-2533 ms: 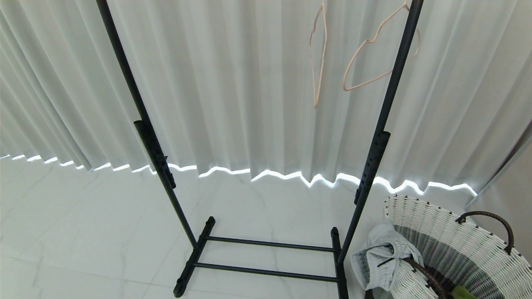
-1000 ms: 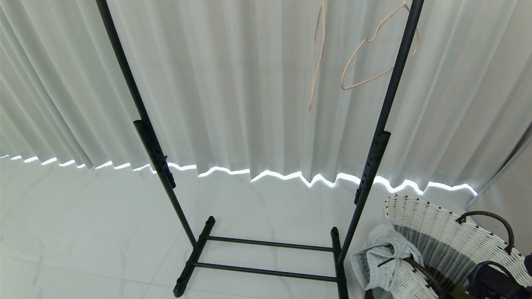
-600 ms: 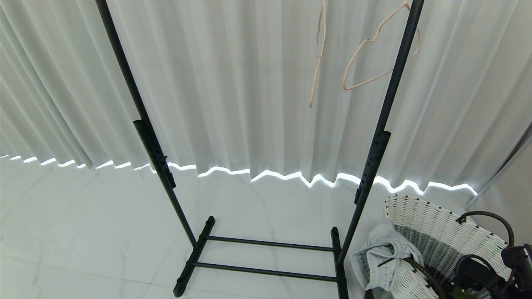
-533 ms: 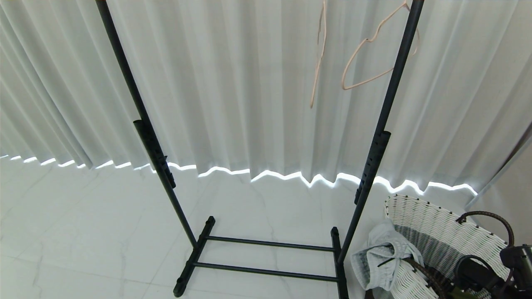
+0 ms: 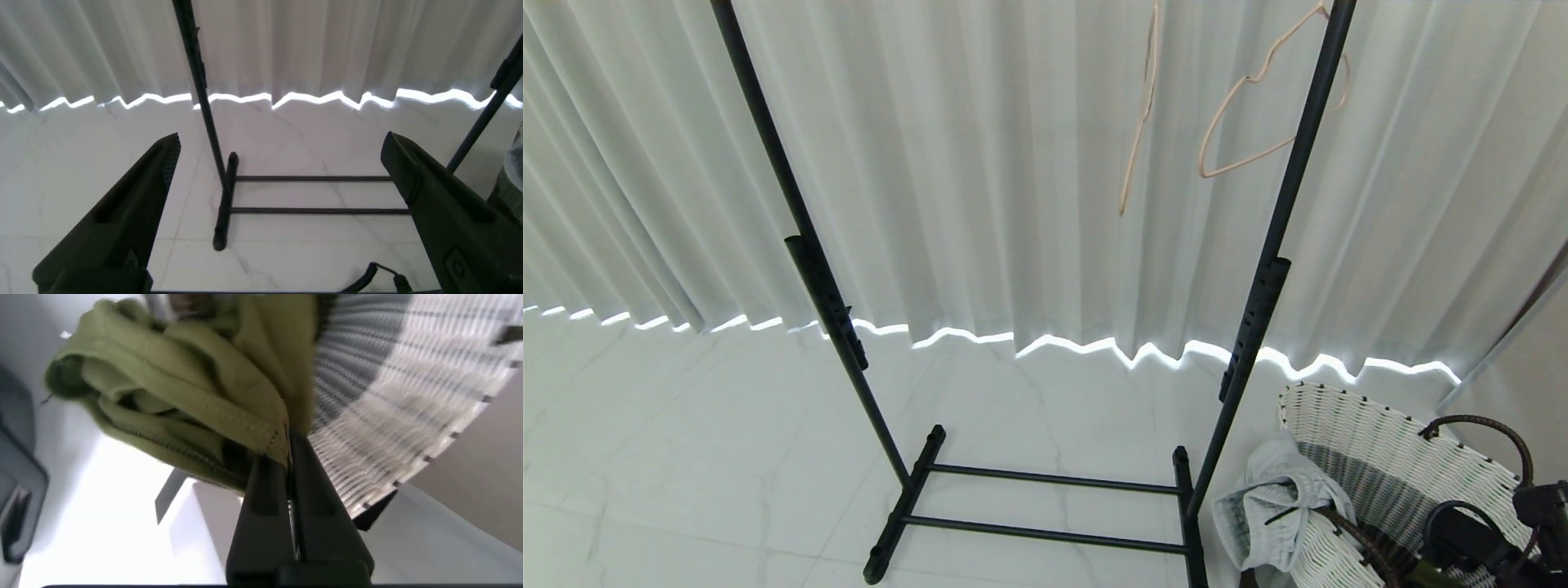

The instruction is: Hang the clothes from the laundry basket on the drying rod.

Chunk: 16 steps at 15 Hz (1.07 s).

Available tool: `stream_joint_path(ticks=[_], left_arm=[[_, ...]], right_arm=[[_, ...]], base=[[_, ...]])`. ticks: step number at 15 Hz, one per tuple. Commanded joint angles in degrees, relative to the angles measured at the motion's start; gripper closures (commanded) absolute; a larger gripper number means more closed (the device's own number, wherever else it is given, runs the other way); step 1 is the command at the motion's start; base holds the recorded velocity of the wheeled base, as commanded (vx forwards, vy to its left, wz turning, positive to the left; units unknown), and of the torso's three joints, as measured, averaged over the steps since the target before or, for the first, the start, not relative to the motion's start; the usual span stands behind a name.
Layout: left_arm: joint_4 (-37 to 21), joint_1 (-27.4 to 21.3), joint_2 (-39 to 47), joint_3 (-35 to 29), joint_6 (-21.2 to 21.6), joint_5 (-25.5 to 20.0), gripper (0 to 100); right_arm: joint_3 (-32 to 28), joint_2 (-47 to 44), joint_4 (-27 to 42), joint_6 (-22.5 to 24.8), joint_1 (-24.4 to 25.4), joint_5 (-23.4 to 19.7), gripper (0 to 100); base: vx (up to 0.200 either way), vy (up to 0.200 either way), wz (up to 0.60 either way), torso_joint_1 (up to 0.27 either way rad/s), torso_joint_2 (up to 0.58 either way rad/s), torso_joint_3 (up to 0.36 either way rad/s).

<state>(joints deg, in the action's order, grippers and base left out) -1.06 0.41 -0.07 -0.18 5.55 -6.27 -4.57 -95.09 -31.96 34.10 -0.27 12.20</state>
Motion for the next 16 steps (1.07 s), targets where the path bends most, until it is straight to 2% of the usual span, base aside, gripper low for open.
stream_joint_path(ticks=[1,5,8,11,16], left_arm=[[0.01,0.02,0.07,0.01,-0.01,-0.06,0],[0.01,0.02,0.07,0.01,0.17,-0.06,0],[0.01,0.02,0.07,0.01,0.25,-0.06,0],[0.01,0.02,0.07,0.01,0.25,-0.06,0],[0.01,0.02,0.07,0.01,0.34,-0.06,0]], right_arm=[[-0.44,7.99,0.41,0.0,0.0,2.12,100],[-3.34,16.78,3.4,0.09,-0.26,3.18,100],[-9.58,24.95,15.0,0.18,-0.17,3.79,100],[-12.13,29.87,22.56,0.27,0.18,3.71,100],[-12.39,32.07,23.97,0.36,2.29,3.71,100]], base=[[0.0,0.0,0.0,0.0,0.0,0.0],[0.0,0.0,0.0,0.0,0.0,0.0],[-0.2,0.0,0.0,0.006,0.0,0.002],[-0.2,0.0,0.0,0.006,0.0,-0.001],[0.0,0.0,0.0,0.0,0.0,0.0]])
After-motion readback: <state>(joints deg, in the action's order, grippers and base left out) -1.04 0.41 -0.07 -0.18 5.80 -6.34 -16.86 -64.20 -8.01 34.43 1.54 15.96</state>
